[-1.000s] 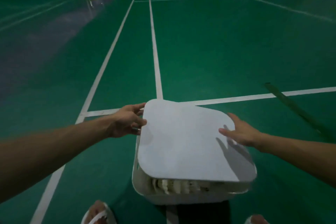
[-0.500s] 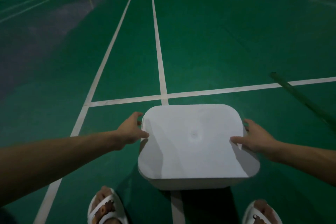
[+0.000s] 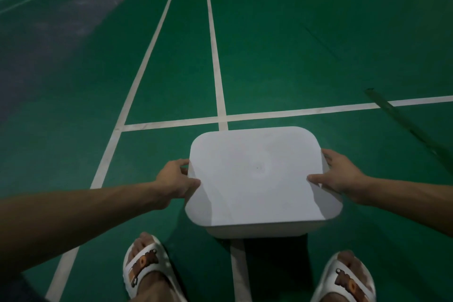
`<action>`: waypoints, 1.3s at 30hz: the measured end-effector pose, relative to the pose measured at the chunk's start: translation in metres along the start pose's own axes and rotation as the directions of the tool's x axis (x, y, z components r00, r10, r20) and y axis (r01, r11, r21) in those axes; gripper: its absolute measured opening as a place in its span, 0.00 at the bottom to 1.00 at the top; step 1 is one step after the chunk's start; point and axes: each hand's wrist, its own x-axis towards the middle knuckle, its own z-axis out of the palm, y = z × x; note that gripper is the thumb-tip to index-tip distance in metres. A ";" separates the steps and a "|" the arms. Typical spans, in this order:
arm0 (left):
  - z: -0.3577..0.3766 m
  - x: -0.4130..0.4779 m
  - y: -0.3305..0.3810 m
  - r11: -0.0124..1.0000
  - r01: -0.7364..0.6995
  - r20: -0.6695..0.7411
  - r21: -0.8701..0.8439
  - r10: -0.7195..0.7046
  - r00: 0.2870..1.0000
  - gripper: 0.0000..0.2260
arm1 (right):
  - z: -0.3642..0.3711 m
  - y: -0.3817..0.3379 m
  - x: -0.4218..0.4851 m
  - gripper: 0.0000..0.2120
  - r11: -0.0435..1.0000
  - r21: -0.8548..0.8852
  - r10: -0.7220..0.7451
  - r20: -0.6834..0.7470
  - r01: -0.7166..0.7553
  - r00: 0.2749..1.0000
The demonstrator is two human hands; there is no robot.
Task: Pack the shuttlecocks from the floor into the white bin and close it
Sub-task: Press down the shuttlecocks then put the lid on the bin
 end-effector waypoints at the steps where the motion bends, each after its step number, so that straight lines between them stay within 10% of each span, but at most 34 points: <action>1: 0.000 0.000 0.000 1.000 -0.004 0.006 0.000 0.004 1.000 0.29 | -0.002 0.000 0.000 0.32 1.000 0.001 0.000 0.004 0.000 1.000; 14: 0.006 -0.007 0.002 0.903 -0.229 0.165 0.363 0.180 0.970 0.50 | -0.010 0.002 0.000 0.41 0.999 -0.042 0.025 0.081 -0.022 0.996; 32: 0.023 -0.008 -0.005 0.785 -0.237 0.241 0.572 0.115 0.964 0.63 | -0.012 0.023 -0.015 0.54 0.863 -0.398 -0.213 0.272 0.311 0.939; 39: 0.022 -0.002 -0.002 0.497 -0.393 0.303 0.774 0.255 0.918 0.65 | -0.014 0.029 -0.020 0.67 0.769 -0.508 -0.214 0.367 0.388 0.905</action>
